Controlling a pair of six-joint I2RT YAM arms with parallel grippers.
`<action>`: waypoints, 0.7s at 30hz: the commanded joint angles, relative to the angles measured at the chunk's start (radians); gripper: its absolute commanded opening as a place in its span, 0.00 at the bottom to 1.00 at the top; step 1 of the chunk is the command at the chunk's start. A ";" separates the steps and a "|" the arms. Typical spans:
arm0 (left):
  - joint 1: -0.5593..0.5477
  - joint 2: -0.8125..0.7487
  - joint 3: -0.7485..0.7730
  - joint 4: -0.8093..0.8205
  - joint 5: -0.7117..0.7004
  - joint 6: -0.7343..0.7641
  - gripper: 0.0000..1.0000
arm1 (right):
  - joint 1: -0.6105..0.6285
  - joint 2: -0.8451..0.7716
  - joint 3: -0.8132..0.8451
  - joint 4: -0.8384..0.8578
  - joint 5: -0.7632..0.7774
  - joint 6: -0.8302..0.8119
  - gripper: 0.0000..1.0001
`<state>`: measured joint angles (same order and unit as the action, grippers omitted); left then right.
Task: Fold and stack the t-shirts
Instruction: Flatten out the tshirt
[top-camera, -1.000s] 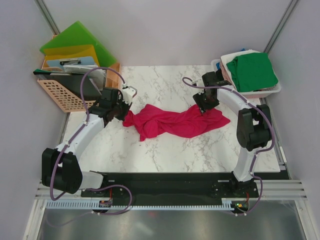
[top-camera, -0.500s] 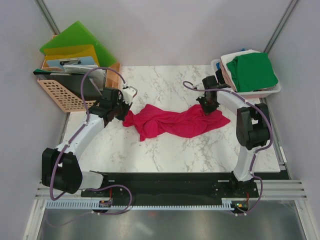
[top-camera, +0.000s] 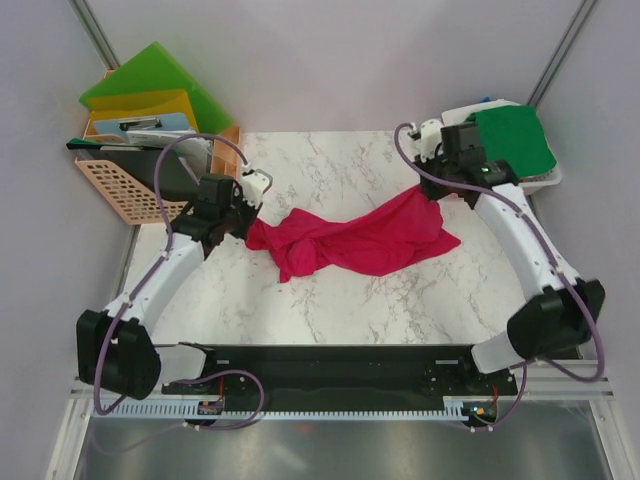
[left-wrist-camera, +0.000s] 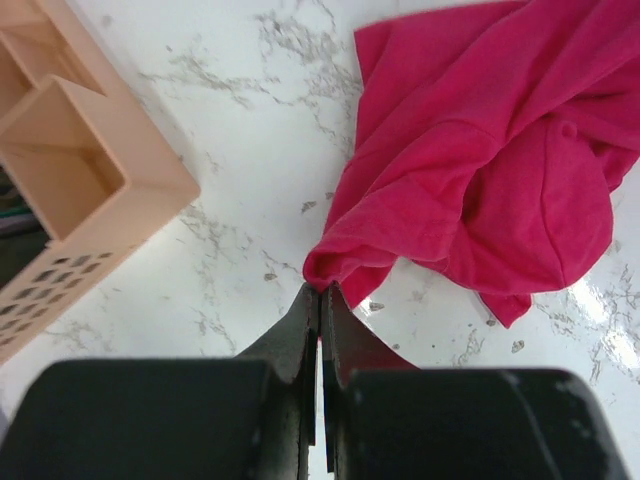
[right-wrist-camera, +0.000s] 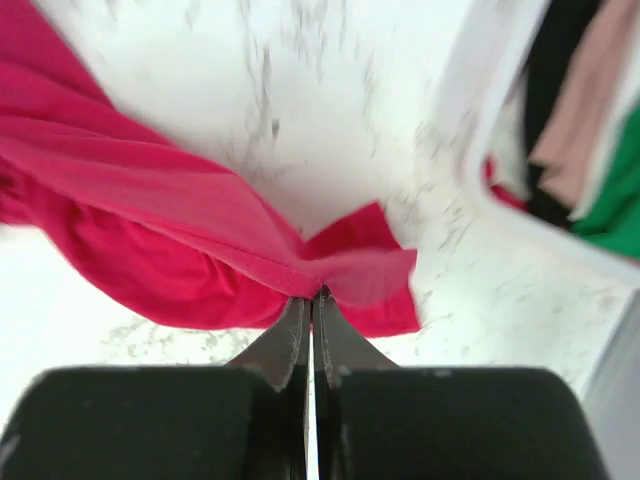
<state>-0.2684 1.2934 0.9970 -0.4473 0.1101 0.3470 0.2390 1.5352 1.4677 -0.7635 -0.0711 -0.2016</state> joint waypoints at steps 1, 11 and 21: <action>-0.011 -0.179 0.041 0.090 -0.032 0.082 0.02 | -0.003 -0.170 0.118 -0.063 -0.052 0.031 0.00; 0.037 -0.497 0.388 0.038 -0.201 0.095 0.02 | -0.047 -0.543 0.443 -0.120 -0.003 0.027 0.00; 0.092 -0.646 0.565 -0.071 -0.210 0.109 0.02 | -0.118 -0.711 0.471 -0.114 -0.006 0.021 0.00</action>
<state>-0.2008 0.6392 1.5581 -0.4511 -0.0498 0.4133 0.1394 0.7963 1.9499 -0.8551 -0.0971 -0.1806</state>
